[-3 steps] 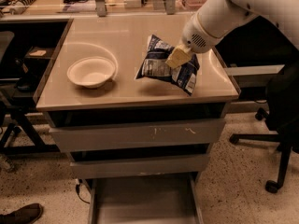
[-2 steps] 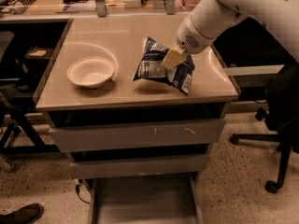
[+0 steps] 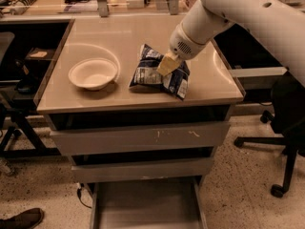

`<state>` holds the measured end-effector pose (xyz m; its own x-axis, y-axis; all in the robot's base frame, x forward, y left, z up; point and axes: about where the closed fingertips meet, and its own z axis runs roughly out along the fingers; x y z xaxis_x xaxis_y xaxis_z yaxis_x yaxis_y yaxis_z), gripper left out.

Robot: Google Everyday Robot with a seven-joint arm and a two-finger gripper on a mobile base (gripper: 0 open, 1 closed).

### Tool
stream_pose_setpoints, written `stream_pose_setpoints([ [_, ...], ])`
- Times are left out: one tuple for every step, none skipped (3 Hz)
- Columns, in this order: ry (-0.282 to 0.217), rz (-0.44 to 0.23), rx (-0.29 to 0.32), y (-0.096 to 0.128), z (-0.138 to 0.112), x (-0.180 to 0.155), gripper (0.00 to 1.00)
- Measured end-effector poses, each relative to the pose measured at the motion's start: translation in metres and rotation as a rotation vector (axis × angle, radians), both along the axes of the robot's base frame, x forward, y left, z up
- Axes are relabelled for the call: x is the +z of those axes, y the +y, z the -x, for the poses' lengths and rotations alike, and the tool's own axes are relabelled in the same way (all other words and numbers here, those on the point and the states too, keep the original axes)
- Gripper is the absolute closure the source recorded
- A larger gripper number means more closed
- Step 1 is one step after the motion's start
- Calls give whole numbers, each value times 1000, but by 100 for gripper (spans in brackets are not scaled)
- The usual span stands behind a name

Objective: Pick blue chip bag from bottom drawer and place on counter

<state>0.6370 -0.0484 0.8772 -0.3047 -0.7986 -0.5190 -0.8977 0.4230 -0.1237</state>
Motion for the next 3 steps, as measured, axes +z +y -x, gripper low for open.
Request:
stream_pose_setpoints([
  [0, 0, 1, 1, 0, 0, 81],
  [0, 0, 1, 1, 0, 0, 57],
  [1, 0, 1, 1, 0, 0, 34],
])
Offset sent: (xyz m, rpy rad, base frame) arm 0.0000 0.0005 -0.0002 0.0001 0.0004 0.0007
